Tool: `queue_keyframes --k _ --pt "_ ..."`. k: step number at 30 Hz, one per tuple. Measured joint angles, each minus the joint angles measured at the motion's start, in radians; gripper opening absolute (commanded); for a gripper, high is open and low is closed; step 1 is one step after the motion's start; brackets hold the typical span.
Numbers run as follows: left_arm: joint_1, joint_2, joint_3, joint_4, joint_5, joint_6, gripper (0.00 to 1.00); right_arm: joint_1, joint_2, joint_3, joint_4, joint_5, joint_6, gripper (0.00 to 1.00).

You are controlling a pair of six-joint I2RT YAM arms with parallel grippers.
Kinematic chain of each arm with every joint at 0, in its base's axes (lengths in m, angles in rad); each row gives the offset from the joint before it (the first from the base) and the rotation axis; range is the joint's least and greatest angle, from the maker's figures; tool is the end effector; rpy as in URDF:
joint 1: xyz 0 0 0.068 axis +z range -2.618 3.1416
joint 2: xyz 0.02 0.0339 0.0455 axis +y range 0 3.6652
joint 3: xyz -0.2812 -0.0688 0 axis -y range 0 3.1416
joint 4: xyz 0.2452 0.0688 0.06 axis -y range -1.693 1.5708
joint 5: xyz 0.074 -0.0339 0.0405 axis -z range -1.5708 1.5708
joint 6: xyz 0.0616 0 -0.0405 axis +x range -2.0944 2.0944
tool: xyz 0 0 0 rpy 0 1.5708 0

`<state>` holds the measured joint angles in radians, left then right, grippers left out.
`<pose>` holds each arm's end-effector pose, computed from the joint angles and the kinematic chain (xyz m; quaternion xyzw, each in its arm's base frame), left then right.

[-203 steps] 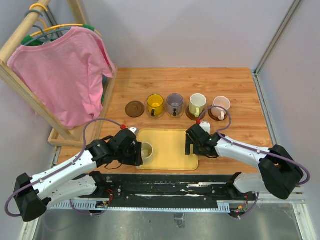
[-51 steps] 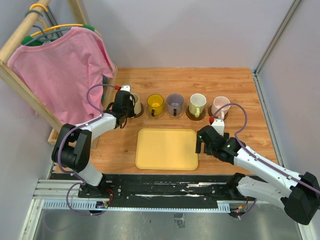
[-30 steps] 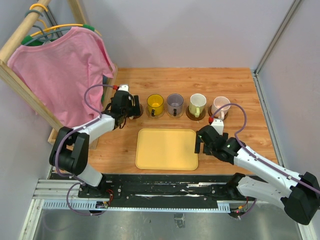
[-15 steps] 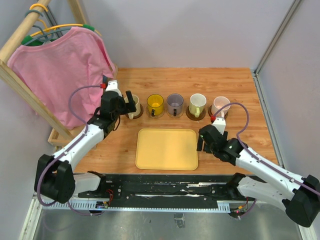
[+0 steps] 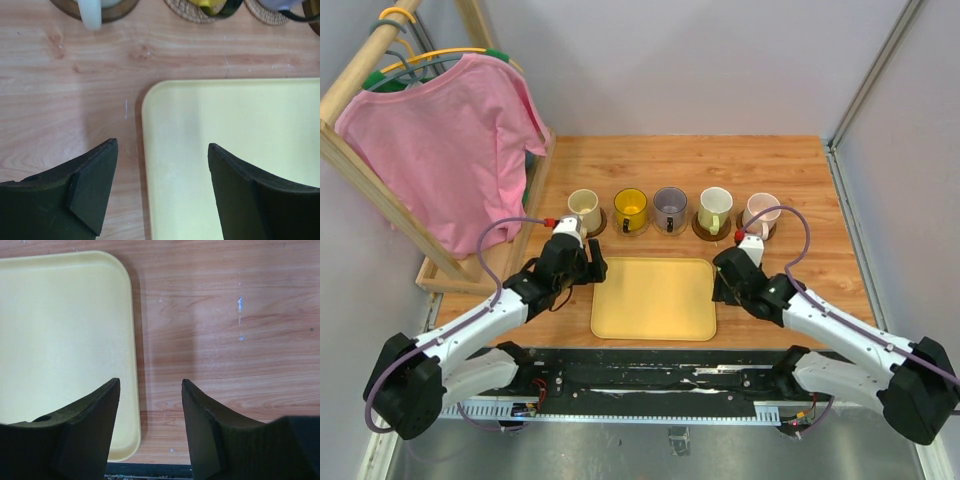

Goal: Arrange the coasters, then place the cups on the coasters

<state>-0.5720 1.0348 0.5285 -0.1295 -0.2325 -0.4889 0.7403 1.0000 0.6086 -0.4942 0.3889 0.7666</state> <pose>0.1991 -0.1113 0.2093 -0.0154 0.8881 -0.1371 0.4385 0.1638 0.1180 0.2106 0.0771 0.9232 0.0928 0.3649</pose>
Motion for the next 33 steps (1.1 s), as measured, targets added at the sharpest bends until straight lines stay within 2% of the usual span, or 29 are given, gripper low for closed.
queue_keyframes --k 15,23,27,33 --pt "-0.042 0.037 -0.071 0.037 0.017 -0.070 0.73 -0.002 0.173 -0.031 0.087 -0.119 -0.008 0.45" --pt "-0.061 0.096 -0.100 0.063 0.029 -0.093 0.48 -0.002 0.231 -0.031 0.110 -0.145 -0.010 0.41" --pt "-0.072 0.132 -0.121 0.065 0.029 -0.109 0.34 -0.002 0.248 -0.032 0.121 -0.156 -0.009 0.32" --pt "-0.093 0.139 -0.137 0.076 0.026 -0.140 0.26 -0.002 0.245 -0.037 0.137 -0.172 -0.008 0.16"
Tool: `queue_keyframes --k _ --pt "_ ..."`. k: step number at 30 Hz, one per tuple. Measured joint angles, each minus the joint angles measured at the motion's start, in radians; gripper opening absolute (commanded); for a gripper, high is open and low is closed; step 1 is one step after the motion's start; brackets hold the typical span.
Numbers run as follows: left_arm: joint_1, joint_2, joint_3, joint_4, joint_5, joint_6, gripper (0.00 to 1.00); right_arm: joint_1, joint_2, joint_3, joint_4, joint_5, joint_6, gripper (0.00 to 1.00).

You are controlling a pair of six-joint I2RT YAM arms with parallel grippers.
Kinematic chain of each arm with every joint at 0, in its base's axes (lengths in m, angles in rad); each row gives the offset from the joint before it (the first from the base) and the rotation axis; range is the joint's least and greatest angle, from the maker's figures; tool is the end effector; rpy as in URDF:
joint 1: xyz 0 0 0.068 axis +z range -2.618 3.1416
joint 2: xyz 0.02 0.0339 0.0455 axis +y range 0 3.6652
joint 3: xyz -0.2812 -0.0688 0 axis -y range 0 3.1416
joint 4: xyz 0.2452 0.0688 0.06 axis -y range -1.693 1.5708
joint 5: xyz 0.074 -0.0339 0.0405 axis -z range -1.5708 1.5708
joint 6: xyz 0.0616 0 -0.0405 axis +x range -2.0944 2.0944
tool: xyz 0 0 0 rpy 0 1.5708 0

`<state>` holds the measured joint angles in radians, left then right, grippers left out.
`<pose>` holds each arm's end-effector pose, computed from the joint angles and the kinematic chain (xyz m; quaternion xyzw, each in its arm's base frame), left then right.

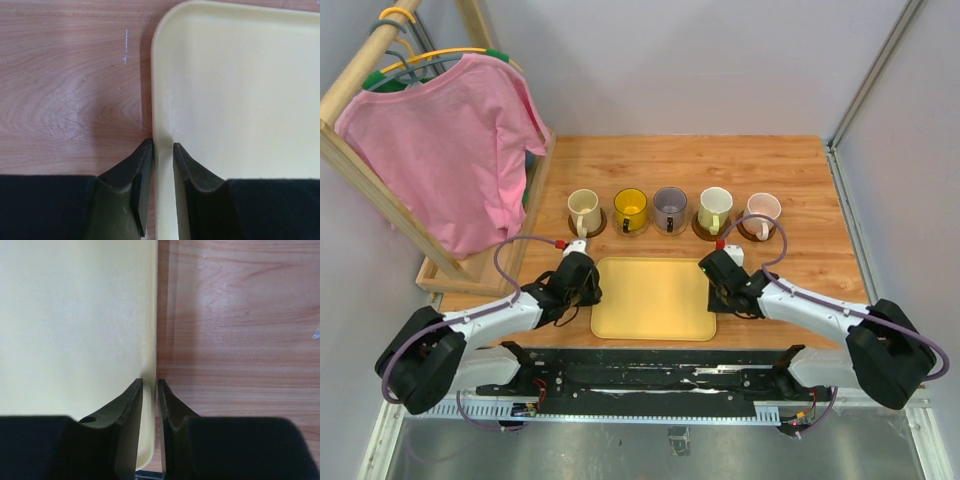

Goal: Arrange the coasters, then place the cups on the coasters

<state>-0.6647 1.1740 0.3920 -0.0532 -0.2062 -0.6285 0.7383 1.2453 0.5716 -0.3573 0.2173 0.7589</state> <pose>0.1791 -0.1244 0.1431 -0.0202 0.9287 -0.1388 0.3433 0.1776 0.1437 0.1588 0.0388 0.9578 0.1038 0.2653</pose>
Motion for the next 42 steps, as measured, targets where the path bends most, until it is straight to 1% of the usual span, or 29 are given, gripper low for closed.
queue_keyframes --k 2,6,17,20,24,27,32,36,38,39,42 --pt "-0.005 -0.006 -0.008 0.006 -0.005 -0.008 0.25 0.000 -0.006 -0.005 0.005 -0.009 0.001 0.12" --pt "-0.013 -0.025 -0.025 0.011 -0.011 -0.026 0.19 0.000 -0.027 -0.020 0.008 -0.013 0.003 0.11" --pt "-0.041 -0.076 -0.056 -0.006 -0.010 -0.070 0.19 -0.001 -0.080 -0.050 -0.021 -0.037 0.016 0.09" --pt "-0.046 -0.090 -0.064 -0.013 -0.009 -0.084 0.22 -0.001 -0.090 -0.056 -0.023 -0.042 0.019 0.12" --pt "-0.047 -0.095 -0.065 -0.015 -0.005 -0.101 0.34 -0.001 -0.092 -0.060 -0.022 -0.049 0.026 0.22" --pt "-0.051 -0.105 -0.068 -0.017 0.001 -0.113 0.44 -0.001 -0.093 -0.061 -0.026 -0.054 0.027 0.32" --pt "-0.057 -0.126 -0.066 -0.033 0.001 -0.120 0.55 -0.001 -0.103 -0.061 -0.042 -0.057 0.030 0.47" --pt "-0.057 -0.146 -0.047 -0.095 -0.015 -0.115 0.65 -0.001 -0.134 -0.061 -0.091 -0.048 0.027 0.56" --pt "-0.058 -0.163 -0.029 -0.143 -0.028 -0.111 0.73 -0.001 -0.159 -0.059 -0.116 -0.036 0.024 0.62" --pt "-0.058 -0.175 -0.016 -0.167 -0.036 -0.106 0.77 -0.001 -0.177 -0.056 -0.133 -0.026 0.022 0.70" --pt "-0.058 -0.225 0.046 -0.225 -0.069 -0.090 0.91 -0.001 -0.232 -0.021 -0.188 0.014 0.003 0.98"
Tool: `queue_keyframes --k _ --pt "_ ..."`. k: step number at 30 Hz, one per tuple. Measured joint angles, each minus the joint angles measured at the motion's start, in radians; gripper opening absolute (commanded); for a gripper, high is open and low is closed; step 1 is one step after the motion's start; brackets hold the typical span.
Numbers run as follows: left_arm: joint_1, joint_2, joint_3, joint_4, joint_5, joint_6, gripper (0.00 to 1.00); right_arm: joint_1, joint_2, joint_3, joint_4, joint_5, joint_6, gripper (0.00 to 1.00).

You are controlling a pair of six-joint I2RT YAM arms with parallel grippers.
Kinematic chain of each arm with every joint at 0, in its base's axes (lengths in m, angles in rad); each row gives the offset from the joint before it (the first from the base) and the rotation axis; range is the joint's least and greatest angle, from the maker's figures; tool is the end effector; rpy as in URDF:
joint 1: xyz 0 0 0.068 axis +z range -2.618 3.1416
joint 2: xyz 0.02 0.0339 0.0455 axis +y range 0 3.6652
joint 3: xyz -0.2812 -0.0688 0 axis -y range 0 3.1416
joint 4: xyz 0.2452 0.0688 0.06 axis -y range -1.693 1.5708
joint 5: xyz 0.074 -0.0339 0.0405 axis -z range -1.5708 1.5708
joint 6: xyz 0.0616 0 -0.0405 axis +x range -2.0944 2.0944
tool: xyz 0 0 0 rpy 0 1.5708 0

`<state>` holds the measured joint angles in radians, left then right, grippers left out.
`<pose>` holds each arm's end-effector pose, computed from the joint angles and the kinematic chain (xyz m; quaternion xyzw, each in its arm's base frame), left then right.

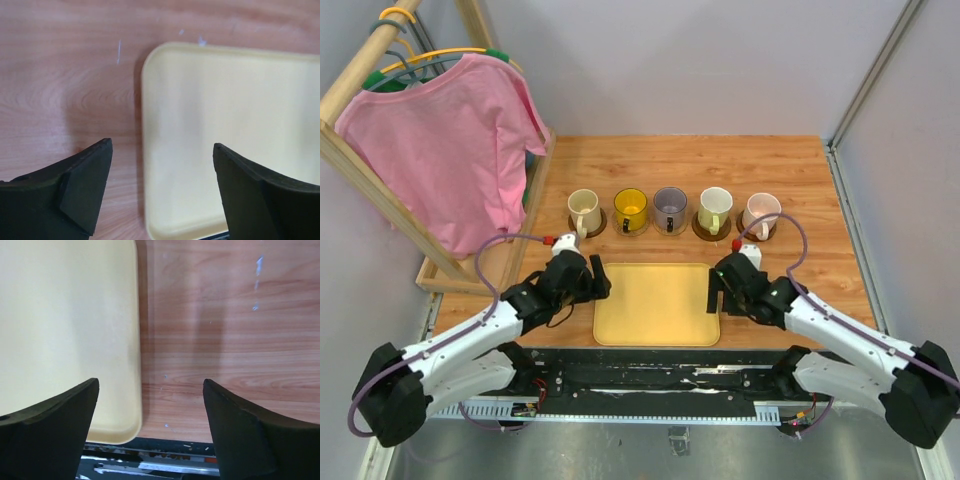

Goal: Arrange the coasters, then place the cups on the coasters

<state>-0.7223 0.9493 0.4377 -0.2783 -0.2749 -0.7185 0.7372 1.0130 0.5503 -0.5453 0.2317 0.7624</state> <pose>0.1561 -0.1152 0.1797 -0.0504 0.9161 -0.1535 0.3669 0.1493 0.1165 0.1830 0.0441 0.9537 0.1067 0.2775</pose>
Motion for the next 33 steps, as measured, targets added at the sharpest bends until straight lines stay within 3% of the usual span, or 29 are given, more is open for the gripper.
queue_keyframes --k 1,2,9,16,25,33 --pt "0.000 -0.018 0.025 -0.010 -0.014 0.009 0.98 0.000 -0.022 0.021 -0.014 0.020 -0.011 0.99" --pt "0.000 -0.032 0.051 -0.019 -0.030 0.015 0.99 0.000 -0.040 0.039 -0.022 0.041 -0.014 0.99" --pt "0.000 -0.058 0.202 -0.069 -0.193 0.050 1.00 -0.033 -0.164 0.105 -0.049 0.274 -0.074 0.98" --pt "0.030 -0.026 0.301 -0.173 -0.342 0.088 1.00 -0.208 -0.288 0.114 -0.066 0.404 -0.147 0.98" --pt "0.412 -0.069 0.295 -0.129 -0.267 0.153 1.00 -0.516 -0.444 0.116 -0.061 0.431 -0.210 0.98" --pt "0.483 -0.085 0.318 -0.121 -0.267 0.150 1.00 -0.634 -0.525 0.155 -0.055 0.432 -0.195 0.98"
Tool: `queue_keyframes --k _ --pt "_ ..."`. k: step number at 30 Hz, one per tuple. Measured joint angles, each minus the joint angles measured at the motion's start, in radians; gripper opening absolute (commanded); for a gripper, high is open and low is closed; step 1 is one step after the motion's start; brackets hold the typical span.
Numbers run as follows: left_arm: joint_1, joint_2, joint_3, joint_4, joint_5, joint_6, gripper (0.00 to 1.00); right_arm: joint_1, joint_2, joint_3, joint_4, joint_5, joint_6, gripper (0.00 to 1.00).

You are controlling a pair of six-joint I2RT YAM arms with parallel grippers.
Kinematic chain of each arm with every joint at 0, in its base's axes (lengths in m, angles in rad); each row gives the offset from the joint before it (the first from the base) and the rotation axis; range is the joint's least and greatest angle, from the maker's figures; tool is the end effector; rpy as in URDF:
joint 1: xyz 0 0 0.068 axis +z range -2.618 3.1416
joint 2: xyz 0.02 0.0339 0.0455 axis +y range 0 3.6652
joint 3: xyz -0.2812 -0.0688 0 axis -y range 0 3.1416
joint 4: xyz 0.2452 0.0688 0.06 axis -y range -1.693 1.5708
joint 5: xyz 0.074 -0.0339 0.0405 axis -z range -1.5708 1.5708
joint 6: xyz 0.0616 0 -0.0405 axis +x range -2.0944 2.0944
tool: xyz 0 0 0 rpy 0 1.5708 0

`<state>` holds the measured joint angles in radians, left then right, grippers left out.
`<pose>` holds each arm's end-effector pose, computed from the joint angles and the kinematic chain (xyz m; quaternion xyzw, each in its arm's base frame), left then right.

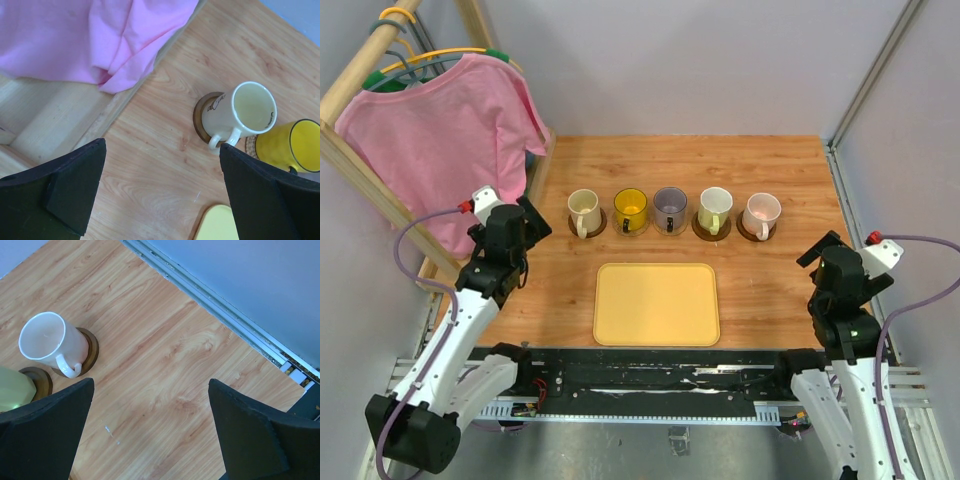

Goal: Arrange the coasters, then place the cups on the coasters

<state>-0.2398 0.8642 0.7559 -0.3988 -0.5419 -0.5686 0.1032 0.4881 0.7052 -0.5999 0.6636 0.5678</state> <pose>0.2004 -0.0163 0.2990 -0.2698 0.7970 0.0199 0.5400 0.1151 -0.0262 0.3110 0.3578 0.7205 -0.0807 0.5885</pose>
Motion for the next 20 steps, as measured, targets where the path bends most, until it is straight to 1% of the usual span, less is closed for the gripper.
queue_keyframes --k 5,9,14,20 --pt "0.001 -0.005 0.017 -0.009 -0.016 -0.025 1.00 -0.003 0.000 0.001 -0.001 -0.007 0.004 0.98" --pt "0.001 -0.038 0.014 -0.016 -0.024 -0.041 1.00 -0.003 0.001 0.001 -0.003 -0.009 0.004 0.98" --pt "0.001 -0.097 -0.008 -0.013 -0.022 -0.041 1.00 -0.003 0.001 0.001 -0.004 -0.017 0.004 0.98" --pt "0.001 -0.105 -0.038 0.001 0.004 -0.026 1.00 -0.003 -0.001 0.001 -0.005 -0.027 0.004 0.98"
